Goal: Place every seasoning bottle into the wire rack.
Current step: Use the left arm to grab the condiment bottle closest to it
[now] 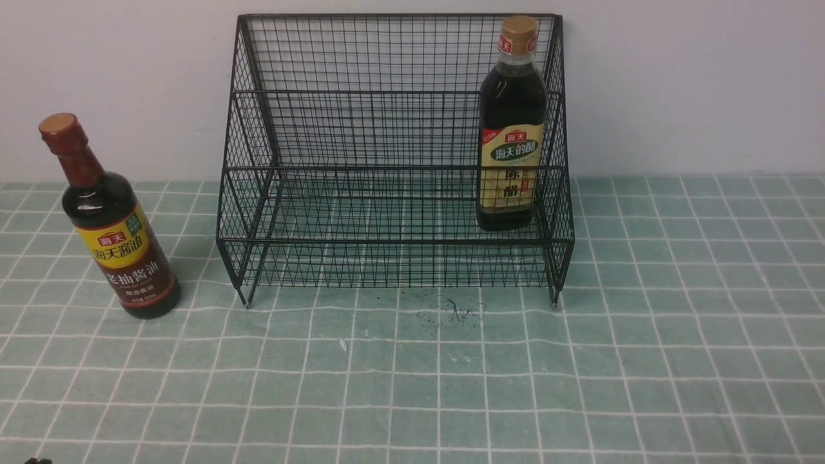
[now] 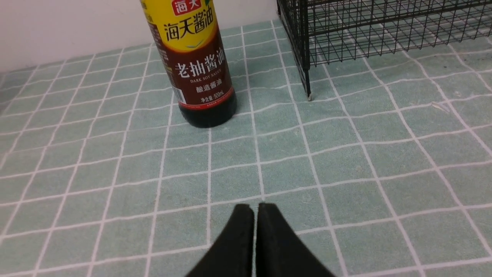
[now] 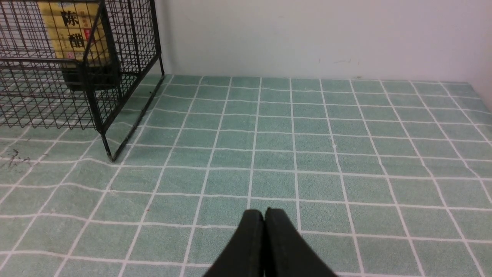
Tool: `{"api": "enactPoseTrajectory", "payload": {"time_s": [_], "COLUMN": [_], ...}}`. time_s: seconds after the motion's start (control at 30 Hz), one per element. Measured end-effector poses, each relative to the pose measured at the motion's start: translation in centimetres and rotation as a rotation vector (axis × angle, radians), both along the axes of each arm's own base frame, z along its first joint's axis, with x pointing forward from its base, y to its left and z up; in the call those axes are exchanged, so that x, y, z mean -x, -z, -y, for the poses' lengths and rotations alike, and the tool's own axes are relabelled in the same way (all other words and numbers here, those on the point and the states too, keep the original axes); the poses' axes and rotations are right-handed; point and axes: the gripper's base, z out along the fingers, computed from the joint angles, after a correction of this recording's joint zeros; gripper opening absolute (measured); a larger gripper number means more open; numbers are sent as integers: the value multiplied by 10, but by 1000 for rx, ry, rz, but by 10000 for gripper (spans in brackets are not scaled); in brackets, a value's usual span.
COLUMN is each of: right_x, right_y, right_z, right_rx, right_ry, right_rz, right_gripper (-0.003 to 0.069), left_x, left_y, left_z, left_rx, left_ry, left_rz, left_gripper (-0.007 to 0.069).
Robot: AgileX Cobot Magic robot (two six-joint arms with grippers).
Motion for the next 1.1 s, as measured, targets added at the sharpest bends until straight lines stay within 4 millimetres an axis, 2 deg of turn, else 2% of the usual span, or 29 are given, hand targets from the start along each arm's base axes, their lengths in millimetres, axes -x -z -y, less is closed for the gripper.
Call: {"api": "enactPoseTrajectory", "payload": {"time_s": [0.1, 0.2, 0.23, 0.33, 0.67, 0.8, 0.93, 1.03, 1.07, 1.1], "right_x": [0, 0, 0, 0, 0, 0, 0, 0, 0, 0], "right_y": [0, 0, 0, 0, 0, 0, 0, 0, 0, 0], "right_z": [0, 0, 0, 0, 0, 0, 0, 0, 0, 0], "right_rx": [0, 0, 0, 0, 0, 0, 0, 0, 0, 0], "right_ry": [0, 0, 0, 0, 0, 0, 0, 0, 0, 0], "right_rz": [0, 0, 0, 0, 0, 0, 0, 0, 0, 0], "right_gripper": [-10, -10, -10, -10, -10, -10, -10, -10, -10, -10], "left_x": [-2, -3, -4, -3, 8, 8, -5, -27, -28, -40], "left_y": [-7, -16, -24, -37, -72, -83, -101, -110, -111, -113], "left_z": [0, 1, 2, 1, -3, -4, -4, -3, -3, -3], "left_rx": [12, 105, 183, 255, 293, 287, 295, 278, 277, 262], "left_ry": [-1, -7, -12, -14, -3, -5, -20, -39, -40, -51], "left_rz": [92, 183, 264, 405, 819, 849, 782, 674, 671, 621], "left_gripper": [-6, -6, -6, -6, -6, -6, 27, 111, 119, 183]}}
